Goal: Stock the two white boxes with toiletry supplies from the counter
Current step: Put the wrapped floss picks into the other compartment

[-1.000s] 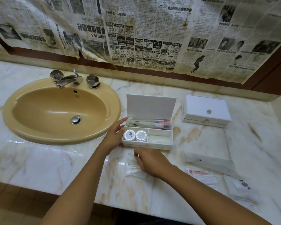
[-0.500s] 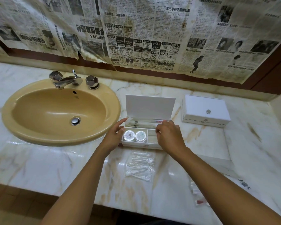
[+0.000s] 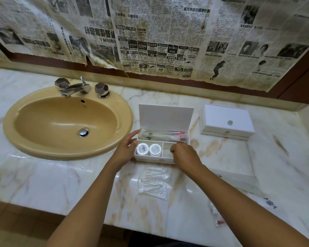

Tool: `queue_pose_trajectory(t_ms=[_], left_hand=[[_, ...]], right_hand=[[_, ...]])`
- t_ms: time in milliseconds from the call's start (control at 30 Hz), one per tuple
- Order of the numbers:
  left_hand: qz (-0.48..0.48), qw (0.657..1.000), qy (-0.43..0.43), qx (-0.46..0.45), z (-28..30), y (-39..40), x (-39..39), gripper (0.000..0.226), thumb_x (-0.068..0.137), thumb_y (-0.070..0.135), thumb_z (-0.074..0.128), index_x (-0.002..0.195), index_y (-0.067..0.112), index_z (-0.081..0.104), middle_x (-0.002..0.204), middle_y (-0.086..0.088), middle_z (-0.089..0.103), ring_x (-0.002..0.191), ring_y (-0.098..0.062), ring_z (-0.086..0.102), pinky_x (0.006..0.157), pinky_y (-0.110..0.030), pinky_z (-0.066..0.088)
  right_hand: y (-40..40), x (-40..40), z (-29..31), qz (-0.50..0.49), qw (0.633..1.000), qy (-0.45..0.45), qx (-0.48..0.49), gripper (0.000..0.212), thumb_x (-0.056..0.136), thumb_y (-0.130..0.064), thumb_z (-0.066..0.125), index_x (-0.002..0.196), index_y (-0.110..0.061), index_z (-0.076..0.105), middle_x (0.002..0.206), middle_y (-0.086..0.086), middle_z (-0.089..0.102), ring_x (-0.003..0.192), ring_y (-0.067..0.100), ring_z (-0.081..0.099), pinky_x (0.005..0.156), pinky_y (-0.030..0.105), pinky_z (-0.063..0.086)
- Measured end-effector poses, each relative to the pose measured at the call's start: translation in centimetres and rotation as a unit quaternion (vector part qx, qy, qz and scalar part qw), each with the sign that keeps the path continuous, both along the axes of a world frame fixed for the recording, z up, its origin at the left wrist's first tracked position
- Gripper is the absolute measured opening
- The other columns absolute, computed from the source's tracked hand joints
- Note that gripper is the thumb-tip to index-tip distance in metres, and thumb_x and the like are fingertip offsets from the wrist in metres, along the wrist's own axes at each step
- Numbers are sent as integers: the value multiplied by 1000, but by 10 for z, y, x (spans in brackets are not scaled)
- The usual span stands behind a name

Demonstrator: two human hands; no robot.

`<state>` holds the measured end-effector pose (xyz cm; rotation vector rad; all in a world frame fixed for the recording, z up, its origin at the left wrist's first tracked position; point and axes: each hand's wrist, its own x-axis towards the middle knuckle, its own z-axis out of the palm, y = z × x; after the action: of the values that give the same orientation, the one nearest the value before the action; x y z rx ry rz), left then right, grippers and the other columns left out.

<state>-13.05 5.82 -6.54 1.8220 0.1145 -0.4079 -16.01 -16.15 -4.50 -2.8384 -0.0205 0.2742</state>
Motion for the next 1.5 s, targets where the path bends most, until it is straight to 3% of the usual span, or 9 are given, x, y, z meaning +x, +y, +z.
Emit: queue_pose_trajectory(t_ms=[100,200,333,533,667,800,967,1167,1500], left_hand=[[0,1000,0,4,1,0,0,40,104,25,40,138,46,45,128,3,56,112,1,51,74,-14,39],[0,1000,-1,4,2,0,0,41,104,24,40,139,45,45,127,4,56,113,2,51,77,-13,38],[-3,1000,-6,6,3,-1,-1,41,104,23,41,139,44,46,121,9,57,105,12,50,76,-13,39],[-2,1000,-10,5,0,1,0,41,104,24,41,136,47,47,121,8,61,101,4,54,79,-16,42],[-2,1000,-9,3,0,0,0,41,104,22,41,137,46,47,120,8,62,107,4,54,79,-16,41],[-2,1000,-9,2,-1,0,0,40,104,24,42,137,47,47,124,4,60,112,-3,54,79,-17,41],[-3,1000,-9,2,-4,1,0,40,104,26,42,136,49,47,126,3,60,116,-7,54,81,-19,42],[0,1000,-7,4,-2,0,0,40,104,24,41,137,47,47,121,7,60,107,5,52,81,-15,39],[-3,1000,-14,3,-3,0,0,40,103,26,42,135,50,47,125,3,61,114,-6,54,84,-19,41]], right_hand=[[0,0,0,-3,1000,14,13,26,81,5,48,87,-8,70,87,9,67,82,29,63,62,28,46],[4,-4,4,14,999,-39,24,21,85,-4,47,73,-8,63,75,6,61,70,26,57,51,27,36],[15,-16,13,66,983,-137,108,17,88,-16,55,87,-11,71,83,3,66,75,21,60,65,33,49],[33,-31,6,165,984,-3,62,21,89,-33,56,98,-19,69,98,2,67,89,24,62,73,32,46],[37,-40,-10,206,977,58,-20,25,86,-17,56,108,-12,65,113,8,58,102,29,58,71,33,44],[38,-44,-16,224,972,43,-58,25,82,0,50,102,-8,64,107,12,58,97,34,58,62,31,30],[37,-44,-16,218,973,43,-58,27,81,3,49,102,-7,62,107,12,61,96,34,59,63,31,31],[37,-41,-9,199,979,39,-31,19,79,3,49,90,-6,62,99,12,62,87,33,60,60,29,34],[29,-17,23,85,985,-114,96,11,85,-15,53,86,-9,63,88,5,62,76,28,59,66,40,48]])
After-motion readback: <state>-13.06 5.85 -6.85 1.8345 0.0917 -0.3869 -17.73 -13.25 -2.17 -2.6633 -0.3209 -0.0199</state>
